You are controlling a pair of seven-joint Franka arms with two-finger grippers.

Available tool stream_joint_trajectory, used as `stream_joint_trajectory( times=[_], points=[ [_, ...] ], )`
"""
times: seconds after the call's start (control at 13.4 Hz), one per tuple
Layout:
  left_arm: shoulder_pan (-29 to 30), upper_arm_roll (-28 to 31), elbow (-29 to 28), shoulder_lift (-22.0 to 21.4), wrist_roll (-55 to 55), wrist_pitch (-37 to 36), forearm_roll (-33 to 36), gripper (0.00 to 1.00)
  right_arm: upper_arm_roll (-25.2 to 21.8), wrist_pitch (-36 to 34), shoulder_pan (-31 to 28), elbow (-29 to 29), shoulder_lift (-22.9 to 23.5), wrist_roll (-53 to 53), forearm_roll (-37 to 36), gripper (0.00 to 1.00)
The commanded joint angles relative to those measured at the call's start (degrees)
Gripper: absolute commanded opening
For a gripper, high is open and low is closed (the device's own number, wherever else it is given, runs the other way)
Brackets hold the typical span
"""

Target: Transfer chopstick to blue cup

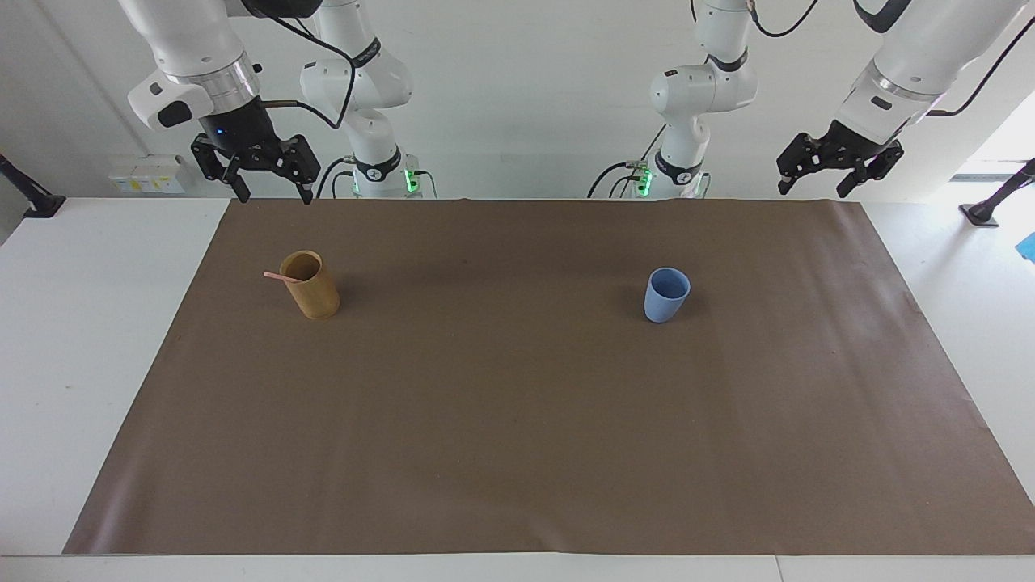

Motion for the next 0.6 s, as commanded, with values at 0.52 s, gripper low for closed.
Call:
stream_joint_trajectory(
  times=[0.52],
  points=[
    [-0.23,-0.08,-1.38,-1.26,-0.83,1.45,0.33,1.0,-0.01,-0.54,-0.13,-0.09,-0.47,0.81,-0.92,1.0]
  ],
)
